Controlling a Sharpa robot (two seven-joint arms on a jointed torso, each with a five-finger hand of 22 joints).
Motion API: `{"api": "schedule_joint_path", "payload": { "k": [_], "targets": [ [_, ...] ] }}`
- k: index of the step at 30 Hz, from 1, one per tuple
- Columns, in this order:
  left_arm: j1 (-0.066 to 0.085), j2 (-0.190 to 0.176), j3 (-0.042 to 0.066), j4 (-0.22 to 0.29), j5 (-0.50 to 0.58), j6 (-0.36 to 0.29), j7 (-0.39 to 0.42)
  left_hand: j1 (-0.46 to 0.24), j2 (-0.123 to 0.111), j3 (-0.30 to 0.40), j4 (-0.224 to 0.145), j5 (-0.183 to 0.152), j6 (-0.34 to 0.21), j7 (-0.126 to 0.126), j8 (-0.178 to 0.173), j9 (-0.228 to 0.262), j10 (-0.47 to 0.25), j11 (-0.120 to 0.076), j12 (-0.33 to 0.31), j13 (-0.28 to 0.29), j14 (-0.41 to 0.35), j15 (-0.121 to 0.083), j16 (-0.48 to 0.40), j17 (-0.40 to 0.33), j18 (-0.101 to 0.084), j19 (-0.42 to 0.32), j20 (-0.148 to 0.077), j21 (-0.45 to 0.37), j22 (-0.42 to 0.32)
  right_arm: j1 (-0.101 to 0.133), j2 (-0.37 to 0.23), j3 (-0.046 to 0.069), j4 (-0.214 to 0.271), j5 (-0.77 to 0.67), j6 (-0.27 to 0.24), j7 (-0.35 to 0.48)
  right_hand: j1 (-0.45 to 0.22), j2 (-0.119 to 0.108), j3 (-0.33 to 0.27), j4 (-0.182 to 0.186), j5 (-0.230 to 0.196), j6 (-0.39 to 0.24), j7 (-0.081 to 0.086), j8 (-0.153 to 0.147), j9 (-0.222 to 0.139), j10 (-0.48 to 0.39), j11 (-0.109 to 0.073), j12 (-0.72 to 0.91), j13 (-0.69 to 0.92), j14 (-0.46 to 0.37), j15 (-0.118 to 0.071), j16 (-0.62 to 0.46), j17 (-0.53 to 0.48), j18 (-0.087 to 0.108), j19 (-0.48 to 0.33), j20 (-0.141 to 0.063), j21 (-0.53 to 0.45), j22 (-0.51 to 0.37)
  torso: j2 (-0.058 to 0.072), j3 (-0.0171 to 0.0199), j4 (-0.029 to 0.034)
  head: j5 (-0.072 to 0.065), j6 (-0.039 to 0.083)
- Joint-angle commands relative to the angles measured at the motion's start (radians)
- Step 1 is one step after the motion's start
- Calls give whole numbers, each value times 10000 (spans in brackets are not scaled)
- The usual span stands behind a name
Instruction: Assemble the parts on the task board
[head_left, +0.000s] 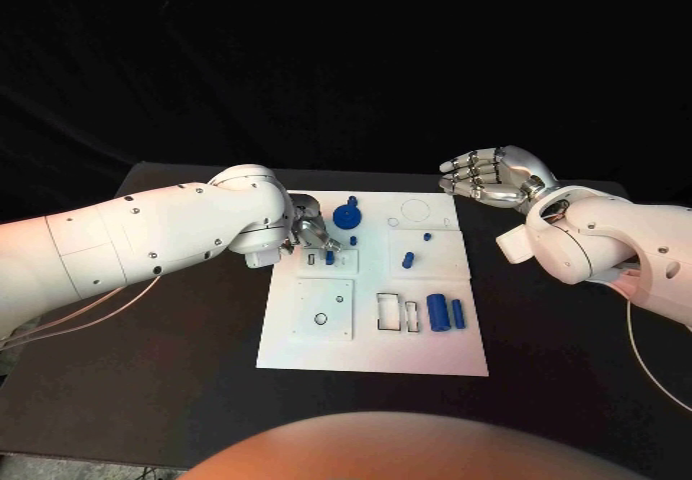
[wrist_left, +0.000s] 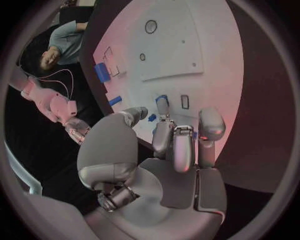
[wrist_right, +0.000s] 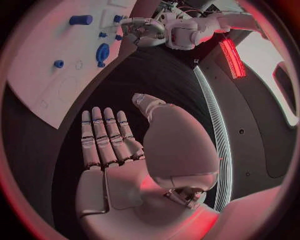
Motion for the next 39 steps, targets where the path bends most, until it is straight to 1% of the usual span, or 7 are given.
{"api": "schedule_joint_path", "payload": {
  "k": [1,10,12,18,22,31,39],
  "targets": [
    [169,-47,101,54,226,70,87,73,-16,-92,12,76,-111,23,-63,-21,439,-34,-53,-12,975,-45,-7,2196,-39,45,3,-54,18,-19,16,1,-9,-35,173,40,-97,-19,-6,45,31,-12,992,38,-9,16,25,27,-16,-31,30,-43,-9,-73,-84,9,-33,-9,-11,7,22,24,18],
    [729,-173,277,-324,199,1063,-64,118,59,-624,37,552,-506,147,-300,-99,235,63,-451,-362,888,-1,-150,1802,29,-199,8,-399,-217,-35,42,1,-7,-35,207,97,-105,-18,-10,49,27,-16,994,39,-11,13,27,26,-16,-36,32,-47,-14,-75,-92,9,-34,-17,-2,10,11,42,99],
    [795,-127,299,-613,201,1289,-89,248,134,-739,35,389,-872,259,-474,-169,-76,149,-1108,-961,744,96,-362,1249,83,-450,72,-707,-452,-38,43,1,5,-35,210,110,-110,-14,-11,52,28,-17,994,41,-13,13,28,27,-16,-37,33,-49,-18,-77,-93,8,-33,-22,3,5,9,50,111],
    [891,77,325,-1572,244,1572,-58,410,231,-829,48,374,-1106,337,-569,-217,-173,215,-1153,-1016,707,154,-402,1156,96,-520,131,-799,-481,-42,40,1,42,-69,213,127,-110,-14,-11,52,28,-17,994,41,-13,13,28,27,-16,-37,33,-49,-18,-77,-93,8,-33,-22,8,17,-1,65,196],
    [910,190,331,-2056,243,1498,-28,257,460,-1023,65,-457,-1154,382,-570,-257,-219,263,-1102,-1015,697,206,-404,1137,112,-544,198,-857,-469,-43,40,1,47,-80,217,136,-118,-3,-9,57,42,-18,995,44,-15,12,28,28,-15,-38,35,-52,-24,-79,-99,8,-32,-33,30,6,8,76,254],
    [915,563,326,-2920,172,1810,-22,159,502,-1362,61,-1412,-1123,358,-491,-277,-229,251,-1010,-1002,708,201,-378,1179,122,-525,213,-892,-417,-44,54,1,53,-90,223,138,-118,-3,-9,57,42,-18,995,44,-15,12,28,28,-15,-38,35,-52,-24,-79,-99,8,-32,-33,24,5,-1,123,234],
    [894,1095,250,-3812,214,2185,136,266,434,-1550,57,-1441,-1231,392,-503,-301,-313,281,-1069,-1086,670,229,-408,1086,146,-630,233,-1039,-490,-44,70,1,53,-97,229,136,-129,30,8,61,144,-23,994,57,-26,12,27,33,-13,-34,37,-56,-47,-83,-110,6,-24,-72,20,9,-6,128,224]
  ]
}}
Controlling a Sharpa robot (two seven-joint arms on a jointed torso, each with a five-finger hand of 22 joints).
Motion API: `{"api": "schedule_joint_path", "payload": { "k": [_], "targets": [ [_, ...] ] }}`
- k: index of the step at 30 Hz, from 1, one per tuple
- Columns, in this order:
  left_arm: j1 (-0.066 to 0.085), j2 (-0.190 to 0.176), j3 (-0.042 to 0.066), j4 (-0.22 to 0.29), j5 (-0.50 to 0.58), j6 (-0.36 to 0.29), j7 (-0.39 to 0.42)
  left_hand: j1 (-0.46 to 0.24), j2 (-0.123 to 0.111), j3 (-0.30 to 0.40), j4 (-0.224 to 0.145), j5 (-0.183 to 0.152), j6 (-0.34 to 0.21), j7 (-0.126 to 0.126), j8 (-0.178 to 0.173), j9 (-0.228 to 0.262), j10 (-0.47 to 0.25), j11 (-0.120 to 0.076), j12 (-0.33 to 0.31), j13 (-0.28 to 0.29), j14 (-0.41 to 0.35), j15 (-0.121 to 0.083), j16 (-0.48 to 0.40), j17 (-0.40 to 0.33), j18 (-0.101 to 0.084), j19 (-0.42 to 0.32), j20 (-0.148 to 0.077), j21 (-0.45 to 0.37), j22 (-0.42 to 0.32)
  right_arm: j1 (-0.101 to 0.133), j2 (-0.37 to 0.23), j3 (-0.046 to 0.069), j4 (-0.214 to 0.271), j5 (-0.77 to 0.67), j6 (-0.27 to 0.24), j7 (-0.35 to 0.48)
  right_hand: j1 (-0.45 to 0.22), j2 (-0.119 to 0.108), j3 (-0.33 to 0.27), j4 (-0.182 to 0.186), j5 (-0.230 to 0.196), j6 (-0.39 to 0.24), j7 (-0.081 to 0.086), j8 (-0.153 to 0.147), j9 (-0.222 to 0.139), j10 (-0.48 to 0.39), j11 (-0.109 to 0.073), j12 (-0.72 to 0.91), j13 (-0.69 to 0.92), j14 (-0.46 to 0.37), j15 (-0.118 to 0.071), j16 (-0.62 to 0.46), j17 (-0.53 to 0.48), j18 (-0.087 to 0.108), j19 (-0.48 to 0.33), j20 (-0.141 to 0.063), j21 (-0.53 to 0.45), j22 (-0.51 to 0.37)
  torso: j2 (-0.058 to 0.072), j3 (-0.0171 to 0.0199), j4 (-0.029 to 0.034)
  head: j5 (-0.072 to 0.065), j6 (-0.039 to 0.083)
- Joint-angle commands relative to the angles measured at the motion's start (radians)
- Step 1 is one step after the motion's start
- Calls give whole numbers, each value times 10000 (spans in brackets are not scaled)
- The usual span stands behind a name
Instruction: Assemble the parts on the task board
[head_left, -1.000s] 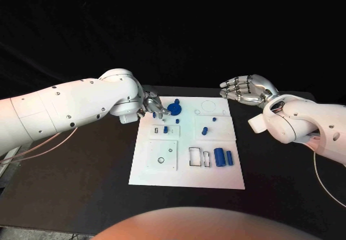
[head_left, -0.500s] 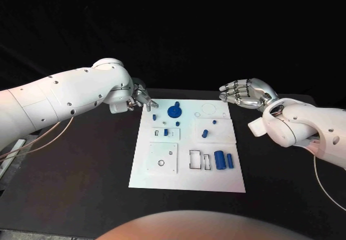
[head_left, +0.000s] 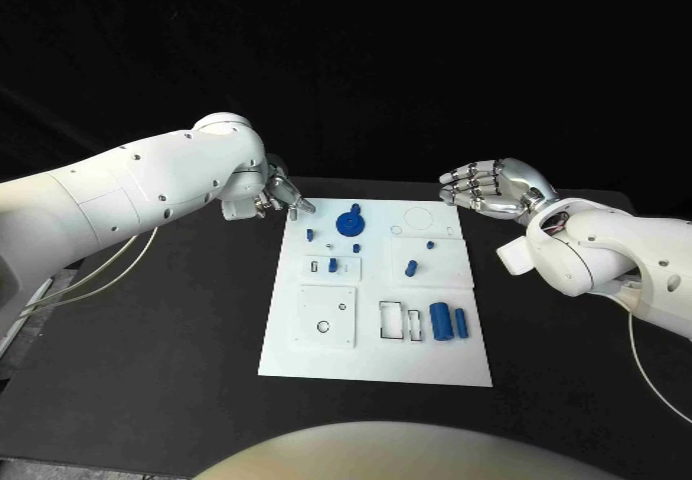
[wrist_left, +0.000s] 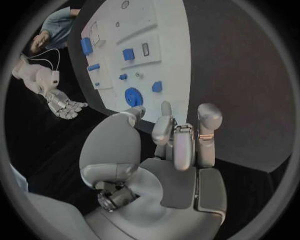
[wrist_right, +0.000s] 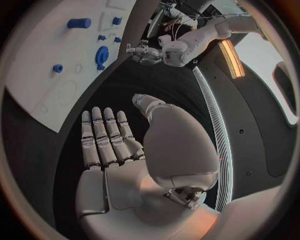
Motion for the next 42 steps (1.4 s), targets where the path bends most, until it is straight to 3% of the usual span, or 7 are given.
{"api": "schedule_joint_path", "payload": {
  "k": [1,5,10,17,29,42],
  "targets": [
    [-1,175,-25,-263,68,502,190,96,-44,-106,-6,252,-90,-7,39,-21,-109,-3,-17,-10,668,88,-57,1081,140,-51,22,-65,8,-5,19,1,18,-86,168,105,-77,-22,10,59,78,-25,993,60,-11,11,28,34,-14,-33,38,-58,-19,-82,-36,5,-23,-22,-2,8,-10,16,-15],
    [-7,369,-84,-569,59,583,271,308,-15,-170,-14,1098,-124,10,54,-52,-149,14,27,-19,656,106,-47,1076,145,-69,43,-110,38,-5,26,1,22,-85,165,113,-77,-22,10,59,78,-25,993,60,-11,11,28,34,-14,-33,38,-58,-19,-82,-36,5,-23,-22,-8,17,-14,-11,-21],
    [-18,555,-139,-868,59,740,175,546,-1,-151,-38,1713,-82,-7,113,-58,-175,3,67,-25,654,105,-30,1094,150,-76,49,-139,73,-5,26,1,26,-84,149,112,-92,-19,8,67,93,-25,995,63,-13,10,29,35,-14,-32,38,-59,-24,-82,-40,5,-21,-32,-17,12,-7,-9,-37],
    [-50,748,-177,-1064,202,1013,131,554,-6,-154,-36,1720,-84,-6,115,-58,-186,3,46,-48,646,105,-40,1065,154,-90,49,-158,61,-5,42,1,19,-83,146,103,-124,-13,-1,88,86,-25,997,68,-17,10,31,36,-14,-31,38,-60,-30,-83,-55,5,-21,-49,-21,11,9,0,-42],
    [-121,917,-279,-1171,505,1244,159,443,51,-316,-5,1055,-97,14,165,-66,-204,22,114,-36,648,122,-13,1107,148,-85,62,-171,125,-6,92,1,-14,-83,159,114,-124,-13,-1,88,86,-25,997,68,-17,10,31,36,-14,-31,38,-60,-30,-83,-55,5,-21,-49,-36,5,26,27,-29],
    [-216,1035,-354,-1265,594,1313,177,528,166,-265,-24,1083,-94,-3,180,-70,-199,12,150,-17,657,119,4,1144,151,-86,63,-180,138,-10,112,2,-28,-83,176,115,-155,-5,-9,108,85,-29,997,72,-22,8,32,38,-14,-30,39,-62,-39,-83,-56,6,-19,-64,-21,11,4,30,9]
  ]
}}
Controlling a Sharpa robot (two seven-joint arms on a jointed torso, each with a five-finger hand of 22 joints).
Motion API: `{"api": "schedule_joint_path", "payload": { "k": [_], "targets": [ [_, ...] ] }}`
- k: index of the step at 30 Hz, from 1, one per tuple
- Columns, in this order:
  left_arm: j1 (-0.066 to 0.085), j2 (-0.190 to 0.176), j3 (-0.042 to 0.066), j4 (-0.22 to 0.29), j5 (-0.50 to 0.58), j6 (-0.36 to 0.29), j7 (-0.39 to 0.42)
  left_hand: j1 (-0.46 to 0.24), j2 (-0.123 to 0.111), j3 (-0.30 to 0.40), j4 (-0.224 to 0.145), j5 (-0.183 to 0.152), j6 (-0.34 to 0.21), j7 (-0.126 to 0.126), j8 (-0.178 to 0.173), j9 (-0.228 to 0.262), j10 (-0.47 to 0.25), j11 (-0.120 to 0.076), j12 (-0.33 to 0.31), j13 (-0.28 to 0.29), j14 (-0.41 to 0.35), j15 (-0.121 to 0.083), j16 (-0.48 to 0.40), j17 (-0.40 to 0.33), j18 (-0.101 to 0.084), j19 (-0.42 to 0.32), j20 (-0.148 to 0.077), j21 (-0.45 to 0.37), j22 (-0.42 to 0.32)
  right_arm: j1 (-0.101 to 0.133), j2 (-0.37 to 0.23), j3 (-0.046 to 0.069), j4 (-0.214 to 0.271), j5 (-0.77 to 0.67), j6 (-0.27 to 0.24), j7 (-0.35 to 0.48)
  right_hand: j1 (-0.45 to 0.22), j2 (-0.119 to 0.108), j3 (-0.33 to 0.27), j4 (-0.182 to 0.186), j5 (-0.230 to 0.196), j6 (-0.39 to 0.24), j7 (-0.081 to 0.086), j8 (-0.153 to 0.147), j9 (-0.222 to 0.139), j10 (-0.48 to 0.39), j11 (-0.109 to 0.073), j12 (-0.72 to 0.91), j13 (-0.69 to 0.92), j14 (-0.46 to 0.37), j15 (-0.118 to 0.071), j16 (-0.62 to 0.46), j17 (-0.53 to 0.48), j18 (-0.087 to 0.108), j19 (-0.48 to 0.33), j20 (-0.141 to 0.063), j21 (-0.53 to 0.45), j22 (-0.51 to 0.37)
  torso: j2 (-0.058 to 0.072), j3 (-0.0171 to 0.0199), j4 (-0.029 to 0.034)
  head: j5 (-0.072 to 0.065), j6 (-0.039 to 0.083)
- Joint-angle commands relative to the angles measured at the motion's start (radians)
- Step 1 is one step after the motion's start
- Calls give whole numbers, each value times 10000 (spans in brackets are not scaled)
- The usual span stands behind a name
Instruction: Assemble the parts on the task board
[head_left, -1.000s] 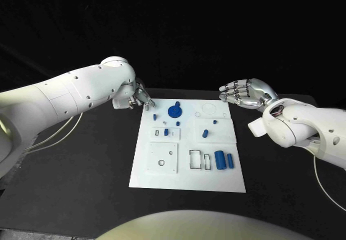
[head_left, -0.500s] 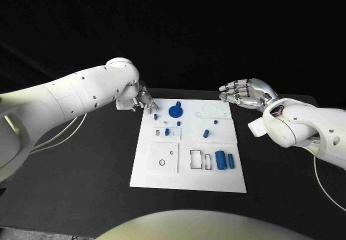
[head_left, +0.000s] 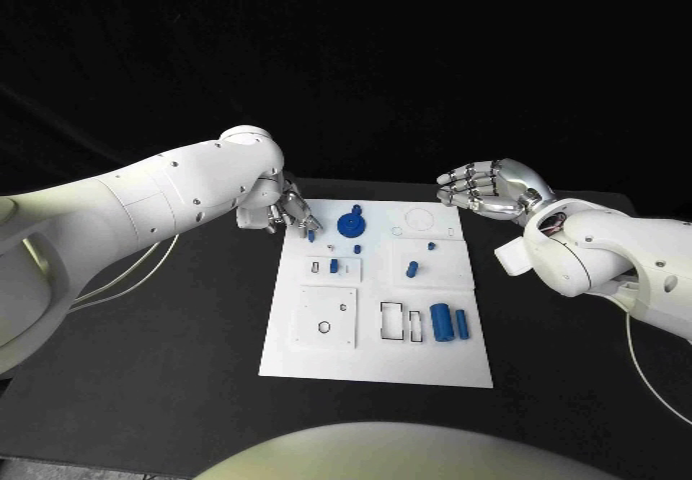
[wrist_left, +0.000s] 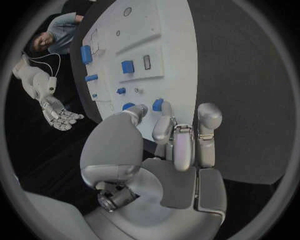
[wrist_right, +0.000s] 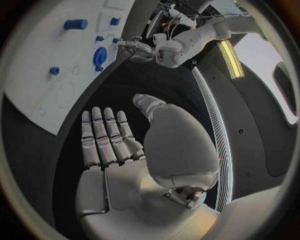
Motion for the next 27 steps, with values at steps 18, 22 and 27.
{"api": "schedule_joint_path", "payload": {
  "k": [18,22,27],
  "targets": [
    [-35,51,-11,-25,176,25,108,831,483,668,-62,-407,-81,-32,144,-27,-77,-32,104,-18,655,11,22,1147,152,-29,1,-93,104,-8,-23,2,15,-79,193,51,-61,8,-7,53,44,-29,998,33,-14,8,32,38,-14,-31,39,-62,-9,-83,-57,5,-19,-8,1,10,2,-15,-56],
    [-35,60,-11,-21,193,-49,136,1023,529,908,-77,-635,-101,-40,174,-27,-83,-38,115,-34,654,8,25,1145,150,-22,-2,-103,132,-8,-20,2,11,-79,214,38,-81,15,-10,63,50,-35,997,38,-21,5,31,39,-14,-30,41,-65,-21,-84,-67,6,-17,-32,-2,5,0,-12,-45],
    [-35,65,-11,-15,227,-182,183,1294,568,1289,-136,-998,-97,-65,267,4,-77,-58,147,-39,662,-8,37,1165,149,-1,-15,-108,179,-8,-18,2,6,-79,236,23,-81,15,-10,63,50,-35,997,38,-21,5,31,39,-14,-30,41,-65,-21,-84,-67,6,-17,-32,3,7,3,-11,-56]
  ]
}}
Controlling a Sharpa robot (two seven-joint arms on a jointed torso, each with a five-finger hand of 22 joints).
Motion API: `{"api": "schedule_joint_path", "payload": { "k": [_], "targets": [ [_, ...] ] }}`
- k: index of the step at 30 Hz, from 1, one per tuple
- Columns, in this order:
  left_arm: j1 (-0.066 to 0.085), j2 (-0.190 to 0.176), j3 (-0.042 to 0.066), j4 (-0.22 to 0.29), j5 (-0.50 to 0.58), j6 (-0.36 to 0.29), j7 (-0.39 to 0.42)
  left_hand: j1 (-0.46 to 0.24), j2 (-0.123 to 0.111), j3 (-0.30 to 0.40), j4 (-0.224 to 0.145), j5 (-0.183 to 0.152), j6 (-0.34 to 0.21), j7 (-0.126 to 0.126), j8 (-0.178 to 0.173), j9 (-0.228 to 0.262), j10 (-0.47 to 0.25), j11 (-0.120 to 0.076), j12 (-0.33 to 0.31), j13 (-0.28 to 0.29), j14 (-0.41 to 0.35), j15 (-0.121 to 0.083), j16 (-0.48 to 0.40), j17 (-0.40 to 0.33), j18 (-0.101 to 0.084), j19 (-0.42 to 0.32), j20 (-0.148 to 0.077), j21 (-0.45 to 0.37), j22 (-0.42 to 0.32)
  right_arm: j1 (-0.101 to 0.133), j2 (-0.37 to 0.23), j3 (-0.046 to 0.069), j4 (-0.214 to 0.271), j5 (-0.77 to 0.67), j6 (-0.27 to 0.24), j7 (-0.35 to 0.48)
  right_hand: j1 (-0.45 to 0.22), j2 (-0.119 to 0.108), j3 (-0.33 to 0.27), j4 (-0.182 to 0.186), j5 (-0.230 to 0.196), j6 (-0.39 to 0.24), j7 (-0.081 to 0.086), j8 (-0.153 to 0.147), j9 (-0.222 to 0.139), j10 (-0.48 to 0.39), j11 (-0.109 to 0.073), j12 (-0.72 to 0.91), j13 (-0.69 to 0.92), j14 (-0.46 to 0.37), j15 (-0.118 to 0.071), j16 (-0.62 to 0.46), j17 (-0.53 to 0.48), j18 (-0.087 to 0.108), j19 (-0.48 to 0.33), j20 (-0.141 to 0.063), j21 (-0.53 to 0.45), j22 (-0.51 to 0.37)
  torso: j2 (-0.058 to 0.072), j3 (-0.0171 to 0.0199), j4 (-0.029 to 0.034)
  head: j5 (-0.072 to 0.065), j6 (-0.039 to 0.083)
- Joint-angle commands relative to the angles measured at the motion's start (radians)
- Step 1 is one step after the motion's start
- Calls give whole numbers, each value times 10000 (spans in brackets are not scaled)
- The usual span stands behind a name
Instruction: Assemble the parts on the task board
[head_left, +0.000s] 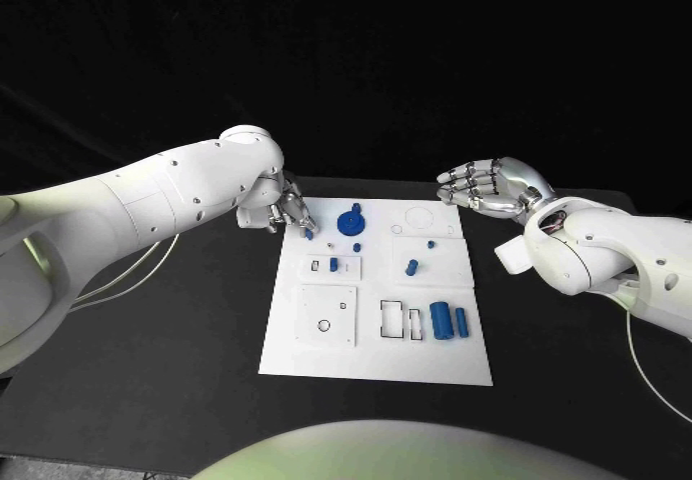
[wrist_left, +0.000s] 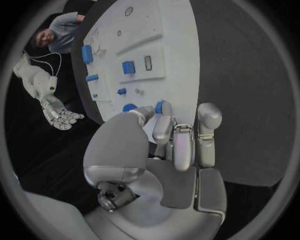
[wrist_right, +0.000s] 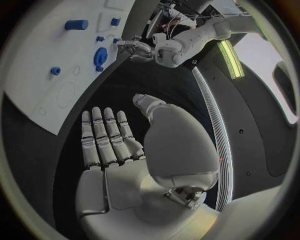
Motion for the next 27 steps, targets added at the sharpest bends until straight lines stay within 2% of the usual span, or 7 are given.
{"api": "schedule_joint_path", "payload": {
  "k": [1,4,5,8,10,19,27],
  "targets": [
    [-1,32,3,25,120,-178,159,203,16,269,-55,-247,-61,-41,89,38,-32,-31,90,1,670,-14,46,1190,148,9,-20,-34,36,-5,6,1,1,-79,203,39,-82,16,-10,64,51,-35,997,39,-9,5,32,39,-14,-30,41,-65,-10,-83,-68,6,-18,-9,1,-2,4,4,-13],
    [-1,25,3,38,197,-284,192,568,64,823,-295,-589,-61,-91,269,125,-10,-72,147,27,690,-51,71,1249,148,34,-50,-33,83,-5,9,1,-4,-79,227,26,-88,17,-11,66,52,-37,997,41,-11,4,31,40,-14,-31,41,-67,-15,-84,-87,6,-19,-25,-1,-3,4,6,-18],
    [-1,19,3,48,233,-318,205,714,76,1210,-449,-841,-89,-100,402,200,-1,-80,171,34,697,-63,80,1267,144,46,-66,-33,111,-5,10,1,-5,-79,238,21,-88,17,-11,66,52,-37,997,41,-11,4,31,40,-14,-31,41,-67,-15,-84,-87,6,-19,-25,-1,0,2,7,-19],
    [-2,-24,4,116,318,-447,250,876,-75,2354,-978,-869,-162,-68,933,540,34,-78,236,54,717,-71,107,1328,141,91,-101,-2,210,-5,12,1,-10,-80,265,8,-88,17,-11,66,52,-37,997,41,-11,4,31,40,-14,-31,41,-67,-15,-84,-87,6,-19,-25,0,2,-1,7,-22],
    [-3,-77,7,189,388,-510,259,600,-187,3150,-1220,-979,-274,-75,1283,762,50,-95,253,30,719,-69,113,1330,122,105,-75,6,284,-5,13,1,-14,-81,274,4,-93,15,-13,68,52,-38,997,43,-13,3,32,40,-14,-34,42,-69,-18,-85,-96,6,-20,-34,-1,2,1,7,-27],
    [-4,-619,62,995,671,-985,298,292,-306,3701,-1523,-907,-298,-101,1584,915,68,-95,254,-17,724,-85,118,1335,126,133,-95,28,373,-5,-3,1,-30,-82,224,48,-95,14,-15,68,52,-38,997,44,-14,3,32,41,-14,-35,43,-70,-21,-86,-94,6,-20,-36,-34,11,24,47,-46],
    [-3,-1602,80,2521,864,-1729,507,55,-463,4027,-1782,-594,-212,-127,1761,961,158,-118,333,27,770,-117,161,1471,119,182,-122,76,463,-23,-48,0,-2,-82,207,59,-96,14,-15,67,57,-38,997,46,-15,5,31,43,-13,-35,43,-71,-24,-86,-103,6,-21,-45,-109,21,89,22,-68]
  ]
}}
